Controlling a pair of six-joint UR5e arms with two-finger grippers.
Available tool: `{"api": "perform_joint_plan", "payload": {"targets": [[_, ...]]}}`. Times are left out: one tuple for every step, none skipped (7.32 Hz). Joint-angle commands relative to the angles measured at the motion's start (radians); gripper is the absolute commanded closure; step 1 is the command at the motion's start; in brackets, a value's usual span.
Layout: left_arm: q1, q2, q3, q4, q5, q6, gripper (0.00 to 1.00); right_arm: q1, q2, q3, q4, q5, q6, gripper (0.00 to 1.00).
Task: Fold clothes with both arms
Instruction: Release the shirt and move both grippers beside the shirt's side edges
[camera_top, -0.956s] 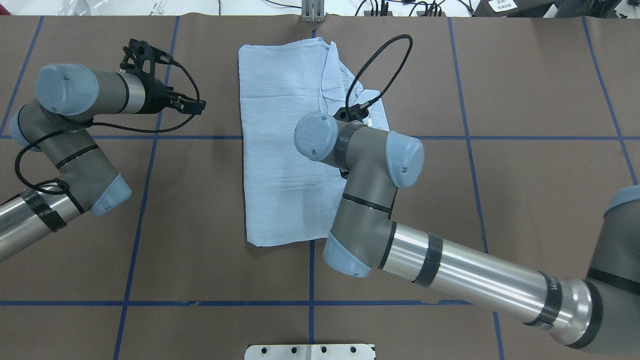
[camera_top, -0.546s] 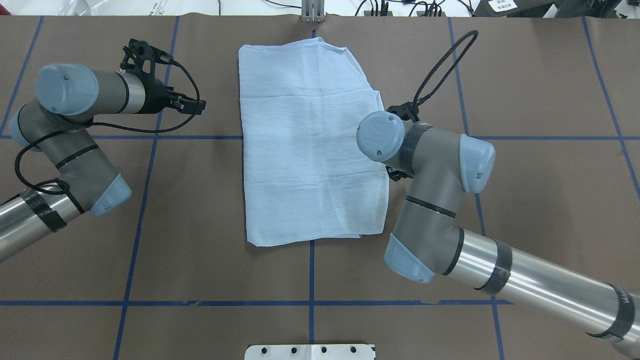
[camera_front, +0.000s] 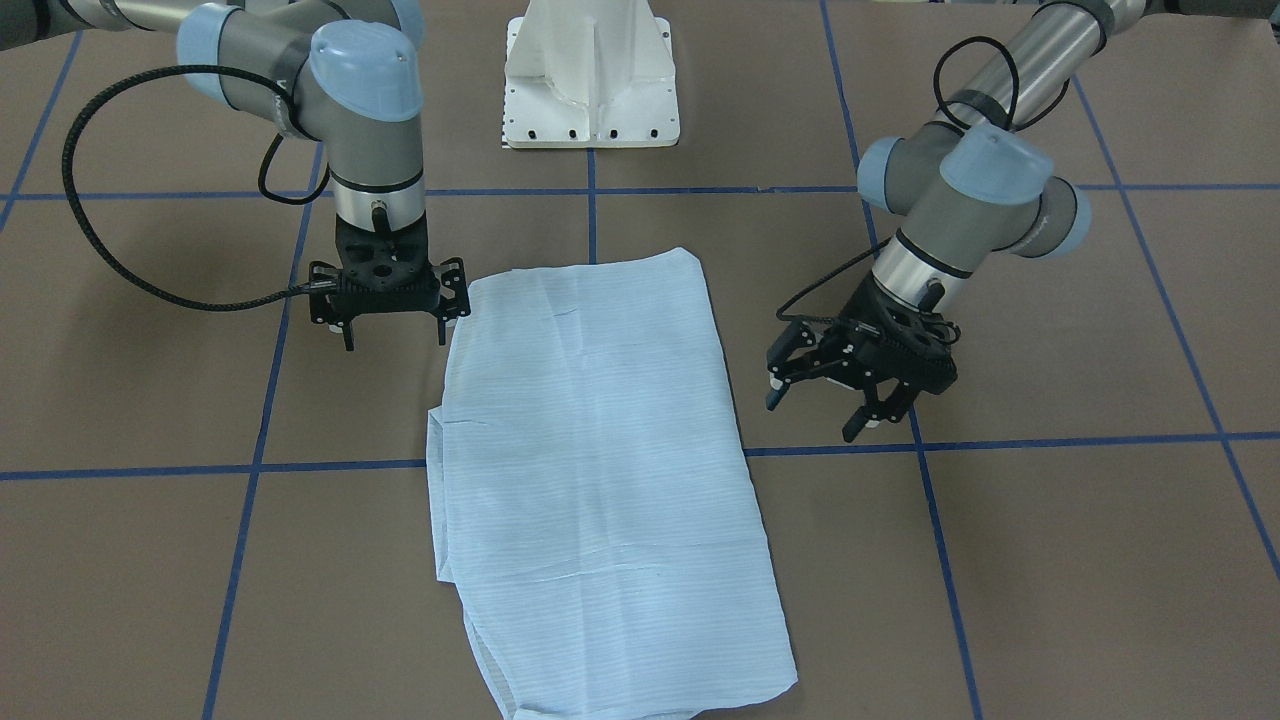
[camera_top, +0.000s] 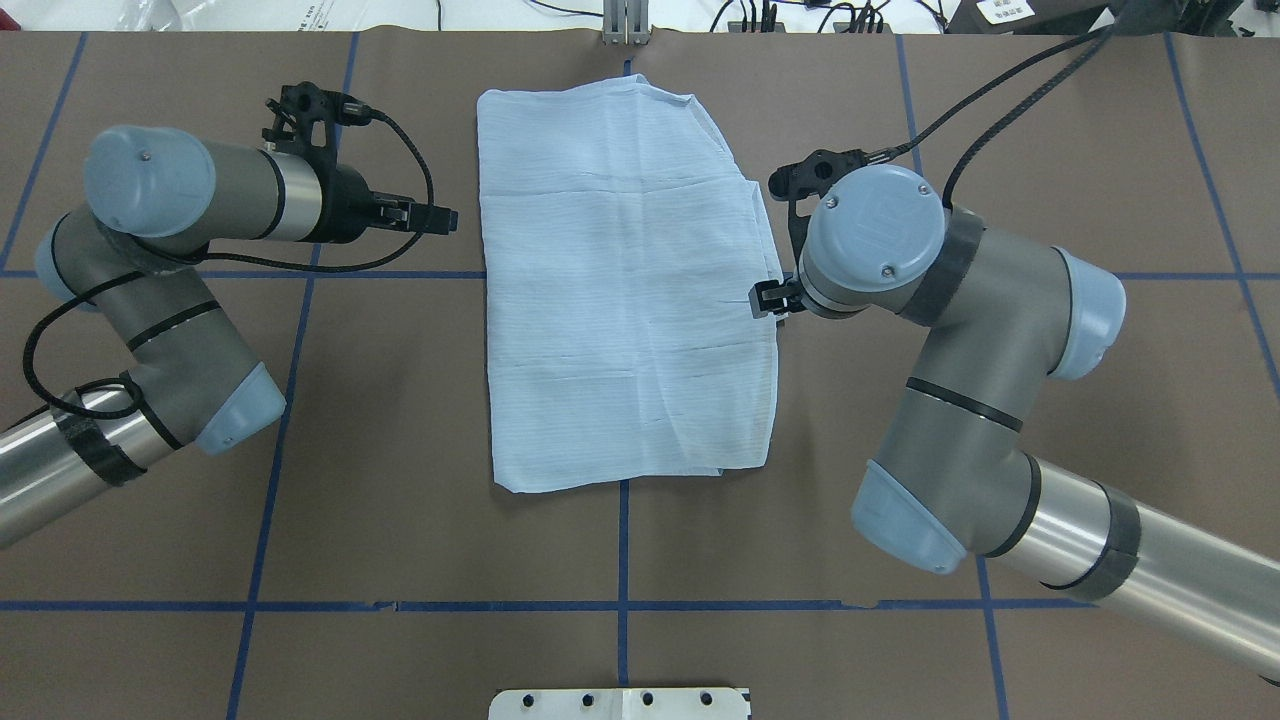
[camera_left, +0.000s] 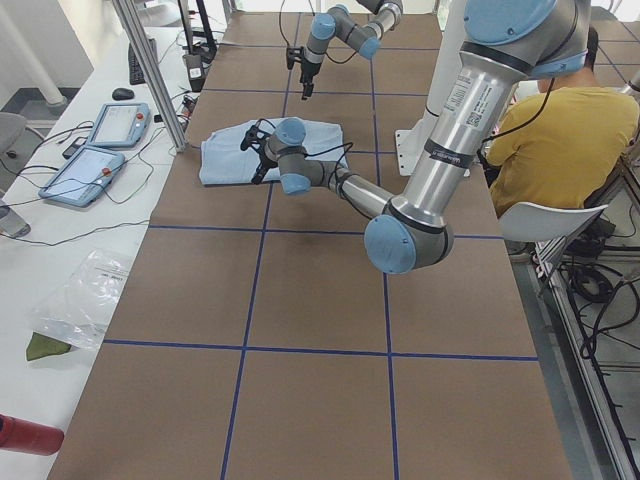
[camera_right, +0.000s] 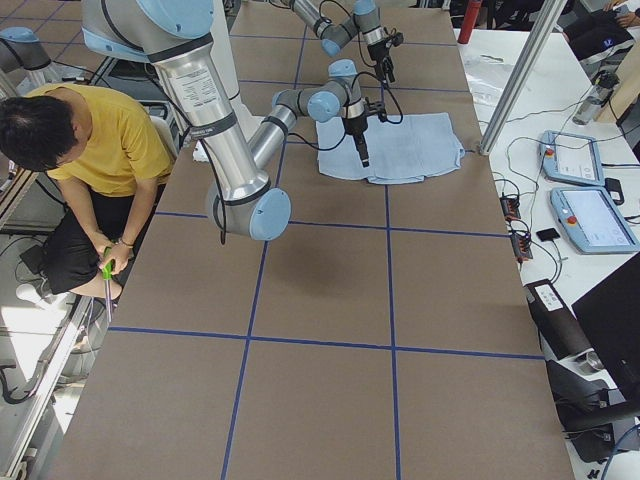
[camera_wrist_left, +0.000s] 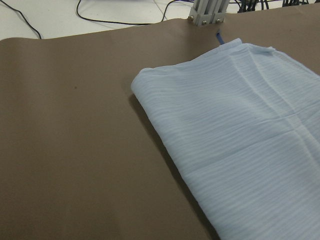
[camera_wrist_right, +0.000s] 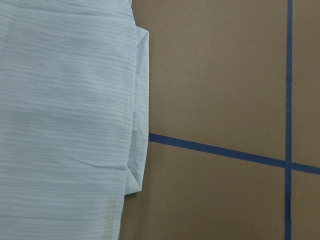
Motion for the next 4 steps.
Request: {"api": "perform_joint_plan", "payload": {"targets": [[0.196,0.055,-0.231,0.224,0.125,-0.240,0.00,-0.001,-0.067,0.058,0.099,0.011,0.185,0.00],[0.298,0.064,-0.245,0.267,0.217,-0.334,0.00,-0.013,-0.071,0.050,0.131,0.008,0.220,0.00],[0.366,0.066,-0.238,0.286,0.265,-0.376,0.00,-0.015,-0.073,0.055,0.134,0.008,0.223,0.00],[0.410,0.060,-0.235,0.360,0.296,-0.419,0.00,-0.018,-0.073,0.055,0.134,0.006,0.237,0.00]]}}
